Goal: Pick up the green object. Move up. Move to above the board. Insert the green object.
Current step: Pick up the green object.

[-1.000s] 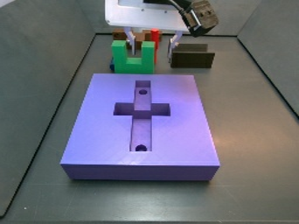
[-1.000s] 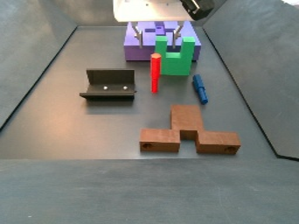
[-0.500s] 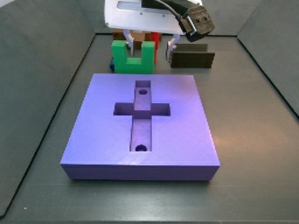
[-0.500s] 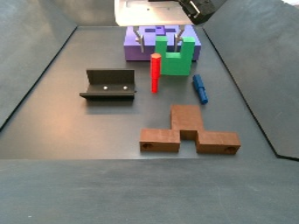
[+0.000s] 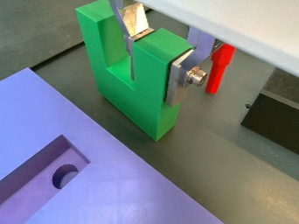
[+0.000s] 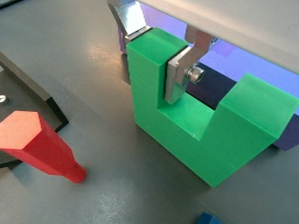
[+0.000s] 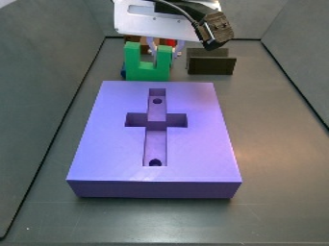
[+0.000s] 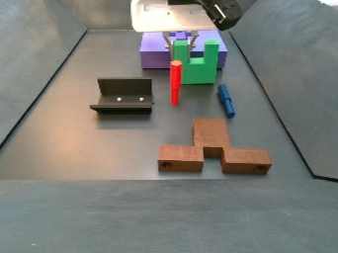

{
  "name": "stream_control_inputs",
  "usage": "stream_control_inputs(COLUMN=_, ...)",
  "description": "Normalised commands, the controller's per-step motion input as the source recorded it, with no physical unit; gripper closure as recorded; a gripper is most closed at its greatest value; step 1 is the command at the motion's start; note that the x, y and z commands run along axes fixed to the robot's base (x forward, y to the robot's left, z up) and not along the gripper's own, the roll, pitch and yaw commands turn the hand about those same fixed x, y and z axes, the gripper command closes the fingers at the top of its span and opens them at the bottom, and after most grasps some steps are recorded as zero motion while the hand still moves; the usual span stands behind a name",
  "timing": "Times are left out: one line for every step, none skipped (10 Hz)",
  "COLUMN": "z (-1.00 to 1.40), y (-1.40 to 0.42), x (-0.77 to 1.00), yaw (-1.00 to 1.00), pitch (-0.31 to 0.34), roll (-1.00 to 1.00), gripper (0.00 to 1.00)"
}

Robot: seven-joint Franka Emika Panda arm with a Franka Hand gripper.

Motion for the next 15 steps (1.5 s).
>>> stream_control_inputs(z=0.00, y=0.00, x=0.00, yaw=0.00, pitch=0.000, roll=0.00, gripper=1.00)
stream_control_inputs(z=0.00, y=0.00, x=0.00, yaw=0.00, pitch=0.000, roll=0.00, gripper=1.00)
stream_control_inputs(z=0.00, y=0.00, x=0.00, yaw=0.00, pitch=0.000, roll=0.00, gripper=1.00)
stream_control_inputs(z=0.00, y=0.00, x=0.00, yaw=0.00, pitch=0.000, roll=0.00, gripper=1.00)
stream_control_inputs(z=0.00, y=0.00, x=0.00, yaw=0.00, pitch=0.000, roll=0.00, gripper=1.00)
stream_control_inputs(z=0.00, y=0.00, x=0.00, yaw=0.00, pitch=0.000, roll=0.00, gripper=1.00)
stream_control_inputs(z=0.00, y=0.00, x=0.00, yaw=0.00, pitch=0.000, roll=0.00, gripper=1.00)
stream_control_inputs(z=0.00, y=0.00, x=0.00, yaw=0.00, pitch=0.000, roll=0.00, gripper=1.00)
stream_control_inputs(z=0.00, y=0.00, x=0.00, yaw=0.00, pitch=0.000, roll=0.00, gripper=1.00)
stream_control_inputs(z=0.00, y=0.00, x=0.00, yaw=0.00, pitch=0.000, roll=0.00, gripper=1.00)
stream_control_inputs(z=0.00, y=0.00, x=0.00, yaw=0.00, pitch=0.000, roll=0.00, gripper=1.00)
stream_control_inputs(z=0.00, y=0.00, x=0.00, yaw=0.00, pitch=0.000, roll=0.00, gripper=1.00)
stream_control_inputs(z=0.00, y=0.00, x=0.00, yaw=0.00, pitch=0.000, roll=0.00, gripper=1.00)
stream_control_inputs(z=0.00, y=0.00, x=0.00, yaw=0.00, pitch=0.000, roll=0.00, gripper=1.00)
stream_control_inputs(z=0.00, y=0.00, x=0.00, yaw=0.00, pitch=0.000, roll=0.00, gripper=1.00)
